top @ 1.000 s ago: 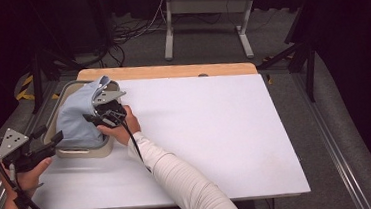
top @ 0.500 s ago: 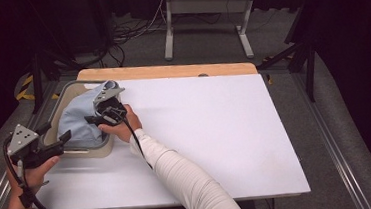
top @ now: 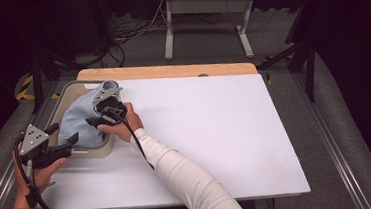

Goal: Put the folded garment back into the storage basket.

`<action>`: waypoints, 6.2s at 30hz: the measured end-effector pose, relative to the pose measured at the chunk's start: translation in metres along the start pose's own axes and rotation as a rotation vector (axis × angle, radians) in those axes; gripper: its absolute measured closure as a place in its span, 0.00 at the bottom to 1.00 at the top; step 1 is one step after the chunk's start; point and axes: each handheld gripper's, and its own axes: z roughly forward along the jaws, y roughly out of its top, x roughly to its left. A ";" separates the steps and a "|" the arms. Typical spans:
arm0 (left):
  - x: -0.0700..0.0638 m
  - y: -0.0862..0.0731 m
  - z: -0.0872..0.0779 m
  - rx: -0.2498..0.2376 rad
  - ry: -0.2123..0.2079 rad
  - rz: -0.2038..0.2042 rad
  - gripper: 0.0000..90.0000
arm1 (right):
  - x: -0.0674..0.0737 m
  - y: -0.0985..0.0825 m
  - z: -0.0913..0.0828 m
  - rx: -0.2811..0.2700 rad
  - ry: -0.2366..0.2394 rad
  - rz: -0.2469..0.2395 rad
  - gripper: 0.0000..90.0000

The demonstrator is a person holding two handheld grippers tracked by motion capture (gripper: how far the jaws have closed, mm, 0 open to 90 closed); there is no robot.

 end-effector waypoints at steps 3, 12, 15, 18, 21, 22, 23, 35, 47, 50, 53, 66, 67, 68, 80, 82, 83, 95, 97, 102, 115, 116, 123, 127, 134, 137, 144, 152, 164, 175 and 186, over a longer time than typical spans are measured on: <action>0.000 0.001 0.001 -0.001 -0.005 -0.004 0.30 | 0.001 -0.002 -0.003 0.004 -0.007 -0.004 0.50; 0.001 0.011 0.005 -0.024 -0.025 -0.014 0.31 | 0.004 -0.005 -0.040 -0.047 -0.039 -0.065 0.41; 0.002 0.018 0.005 -0.040 -0.029 -0.013 0.37 | 0.002 -0.009 -0.061 -0.087 -0.035 -0.069 0.40; 0.003 0.027 0.008 -0.036 -0.030 0.017 0.46 | 0.002 -0.014 -0.081 -0.099 -0.048 -0.082 0.40; 0.007 0.038 0.015 -0.019 -0.050 0.029 0.54 | 0.003 -0.021 -0.101 -0.125 -0.053 -0.101 0.40; 0.008 0.042 0.018 -0.010 -0.050 0.038 0.58 | 0.003 -0.023 -0.108 -0.130 -0.053 -0.105 0.39; 0.009 0.047 0.022 -0.003 -0.046 0.045 0.59 | 0.003 -0.025 -0.114 -0.135 -0.054 -0.109 0.39; 0.035 0.077 0.077 0.146 -0.020 0.033 0.72 | 0.008 -0.057 -0.179 -0.141 -0.091 -0.151 0.39; 0.042 0.072 0.118 0.294 -0.041 0.050 0.93 | 0.004 -0.096 -0.237 -0.109 -0.143 -0.155 0.39; 0.040 0.071 0.124 0.314 -0.059 0.052 0.97 | 0.003 -0.106 -0.251 -0.113 -0.158 -0.148 0.39; 0.037 0.071 0.130 0.343 -0.060 0.075 0.99 | 0.003 -0.114 -0.263 -0.113 -0.181 -0.148 0.39; 0.028 0.072 0.157 0.448 -0.087 0.101 1.00 | 0.001 -0.155 -0.295 -0.099 -0.223 -0.114 0.38; 0.028 0.074 0.158 0.452 -0.079 0.113 1.00 | 0.001 -0.157 -0.296 -0.094 -0.222 -0.113 0.38; 0.027 0.074 0.160 0.460 -0.085 0.113 1.00 | 0.002 -0.160 -0.297 -0.090 -0.223 -0.113 0.38; 0.029 0.071 0.170 0.468 -0.049 0.115 0.98 | 0.007 -0.176 -0.309 -0.063 -0.266 -0.150 0.37; 0.032 0.073 0.164 0.449 -0.042 0.109 0.97 | 0.007 -0.178 -0.312 -0.063 -0.275 -0.149 0.36; 0.033 0.073 0.163 0.449 -0.041 0.101 0.97 | 0.007 -0.179 -0.314 -0.065 -0.277 -0.142 0.36; 0.036 0.072 0.138 0.480 -0.038 0.088 0.99 | 0.004 -0.187 -0.331 -0.073 -0.316 -0.125 0.35; 0.034 0.071 0.141 0.490 -0.037 0.095 1.00 | 0.006 -0.186 -0.336 -0.092 -0.327 -0.139 0.35; 0.024 0.065 0.154 0.560 -0.080 0.100 1.00 | 0.007 -0.188 -0.343 -0.125 -0.330 -0.127 0.35; 0.025 0.058 0.174 0.622 -0.108 0.092 1.00 | 0.007 -0.189 -0.342 -0.122 -0.328 -0.126 0.34; 0.024 0.058 0.174 0.625 -0.105 0.097 0.99 | 0.007 -0.188 -0.341 -0.117 -0.328 -0.130 0.34; 0.027 0.064 0.165 0.544 -0.086 0.098 0.99 | 0.008 -0.189 -0.341 -0.112 -0.330 -0.138 0.34; 0.034 0.070 0.153 0.477 -0.054 0.088 0.99 | 0.008 -0.189 -0.340 -0.108 -0.326 -0.139 0.34; 0.051 0.066 0.140 0.474 0.011 0.039 0.98 | 0.008 -0.190 -0.342 -0.110 -0.333 -0.141 0.34; 0.049 0.066 0.140 0.497 0.016 0.040 0.99 | 0.007 -0.190 -0.342 -0.105 -0.337 -0.139 0.34; 0.047 0.059 0.151 0.572 0.003 0.006 1.00 | 0.006 -0.191 -0.341 -0.095 -0.333 -0.135 0.34; 0.045 0.055 0.159 0.598 0.002 0.017 1.00 | 0.007 -0.192 -0.340 -0.084 -0.334 -0.141 0.34; 0.042 0.067 0.142 0.456 0.024 0.021 1.00 | 0.007 -0.192 -0.338 -0.078 -0.321 -0.145 0.34; 0.016 0.064 0.163 0.559 -0.118 0.087 1.00 | 0.007 -0.194 -0.335 -0.063 -0.314 -0.146 0.34; 0.013 0.063 0.180 0.629 -0.110 0.100 1.00 | 0.007 -0.195 -0.334 -0.060 -0.310 -0.146 0.34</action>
